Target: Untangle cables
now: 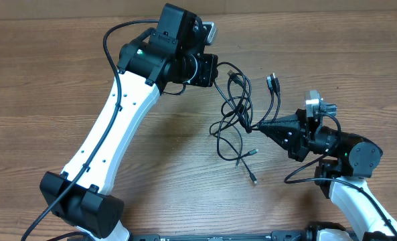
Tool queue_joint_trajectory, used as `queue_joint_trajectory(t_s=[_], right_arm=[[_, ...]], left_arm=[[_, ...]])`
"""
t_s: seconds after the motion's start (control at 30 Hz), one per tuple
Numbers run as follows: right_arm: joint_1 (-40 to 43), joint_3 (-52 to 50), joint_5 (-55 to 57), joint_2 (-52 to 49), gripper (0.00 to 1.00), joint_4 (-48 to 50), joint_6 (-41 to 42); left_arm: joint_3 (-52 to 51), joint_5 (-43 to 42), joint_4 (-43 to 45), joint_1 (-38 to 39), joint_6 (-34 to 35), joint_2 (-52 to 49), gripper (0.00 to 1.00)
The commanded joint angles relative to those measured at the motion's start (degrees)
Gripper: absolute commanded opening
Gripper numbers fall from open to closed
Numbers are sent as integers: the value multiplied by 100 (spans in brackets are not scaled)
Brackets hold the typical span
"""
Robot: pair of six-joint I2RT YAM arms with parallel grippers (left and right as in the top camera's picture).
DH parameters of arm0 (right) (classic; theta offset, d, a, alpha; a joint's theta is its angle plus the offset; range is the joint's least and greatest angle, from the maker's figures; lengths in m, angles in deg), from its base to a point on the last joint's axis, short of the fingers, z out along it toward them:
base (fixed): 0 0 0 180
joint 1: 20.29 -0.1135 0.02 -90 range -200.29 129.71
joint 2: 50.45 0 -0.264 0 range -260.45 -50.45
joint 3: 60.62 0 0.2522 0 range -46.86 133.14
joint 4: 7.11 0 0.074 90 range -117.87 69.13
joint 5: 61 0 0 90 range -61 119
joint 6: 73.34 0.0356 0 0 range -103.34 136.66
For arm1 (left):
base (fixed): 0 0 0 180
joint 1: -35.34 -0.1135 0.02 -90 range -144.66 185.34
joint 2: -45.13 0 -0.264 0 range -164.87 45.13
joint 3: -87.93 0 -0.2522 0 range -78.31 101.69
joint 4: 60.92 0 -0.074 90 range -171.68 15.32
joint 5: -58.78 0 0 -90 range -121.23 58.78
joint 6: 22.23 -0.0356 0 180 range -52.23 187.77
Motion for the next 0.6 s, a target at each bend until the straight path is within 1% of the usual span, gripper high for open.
queue_joint_trajectory(t_s=[0.0, 0.03, 0.07, 0.1, 0.13, 0.17, 0.23, 0.27, 0.33, 0.5, 0.57], right_arm=[[-15, 96, 260, 35, 5, -131, 2], [-15, 96, 334, 35, 17, -354, -2], [-13, 96, 374, 35, 23, -551, -28], [-11, 96, 446, 35, 31, -831, -57], [-11, 96, 485, 35, 36, -1036, -133], [-11, 96, 546, 35, 47, -1375, -245], [-11, 96, 623, 35, 53, -1766, -396], [-11, 96, 660, 35, 58, -1963, -466], [-11, 96, 778, 35, 64, -2236, -494], [-11, 96, 859, 35, 65, -2269, -673], [-11, 96, 859, 35, 64, -2269, -894]], left_arm=[[48, -15, 9, -90, -118, -22, 4], [48, -50, 17, -90, -181, -22, 4], [48, -92, 33, -90, -245, -22, 4], [48, -232, 52, -90, -439, -22, 4], [48, -337, 57, -90, -557, -20, 4], [48, -527, 59, -96, -758, -22, 4], [48, -767, 52, -96, -1019, -22, 4], [48, -903, 48, -96, -1189, -22, 4], [48, -1104, 48, -94, -1427, -22, 4], [48, -1217, 35, -96, -1471, -22, 4], [48, -1325, 13, -96, -1486, -22, 4]])
